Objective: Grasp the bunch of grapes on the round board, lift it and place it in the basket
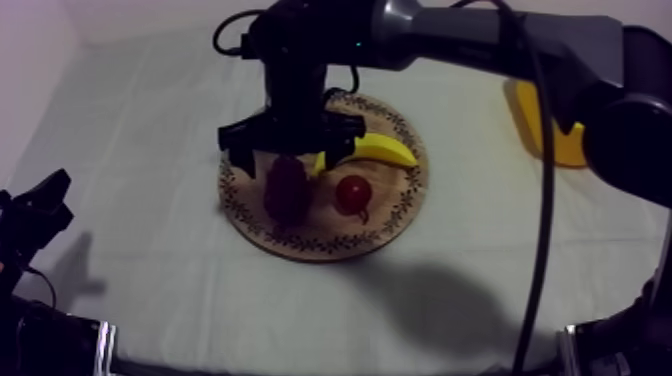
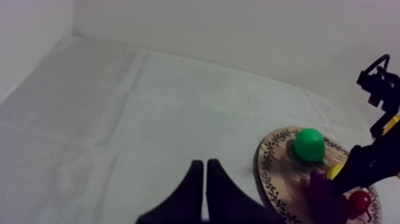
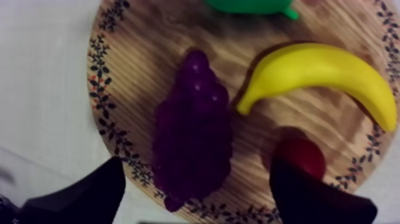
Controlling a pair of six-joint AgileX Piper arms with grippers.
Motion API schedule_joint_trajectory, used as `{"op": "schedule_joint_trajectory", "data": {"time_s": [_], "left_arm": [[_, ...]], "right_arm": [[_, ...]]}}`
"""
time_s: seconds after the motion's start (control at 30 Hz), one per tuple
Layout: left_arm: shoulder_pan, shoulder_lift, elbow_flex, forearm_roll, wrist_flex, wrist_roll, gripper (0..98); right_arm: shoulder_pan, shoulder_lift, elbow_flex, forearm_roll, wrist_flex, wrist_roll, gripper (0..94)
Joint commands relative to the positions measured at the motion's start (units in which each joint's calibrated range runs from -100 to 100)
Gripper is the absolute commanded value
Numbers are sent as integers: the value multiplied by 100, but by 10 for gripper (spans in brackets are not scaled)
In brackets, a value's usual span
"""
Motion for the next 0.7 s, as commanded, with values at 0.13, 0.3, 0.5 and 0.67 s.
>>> {"op": "schedule_joint_trajectory", "data": {"time_s": [0.13,0.3,0.5,0.67], "left_arm": [[0,0,-2,-4,-5,-1,1],[0,0,-2,-4,-5,-1,1],[0,0,-2,-4,-5,-1,1],[0,0,-2,-4,-5,-1,1]], "right_arm": [[58,341,-127,-208,-109,146,922],[127,582,-216,-311,-162,211,920],[195,796,-293,-458,-182,323,895],[214,852,-266,-581,-200,442,741]]}}
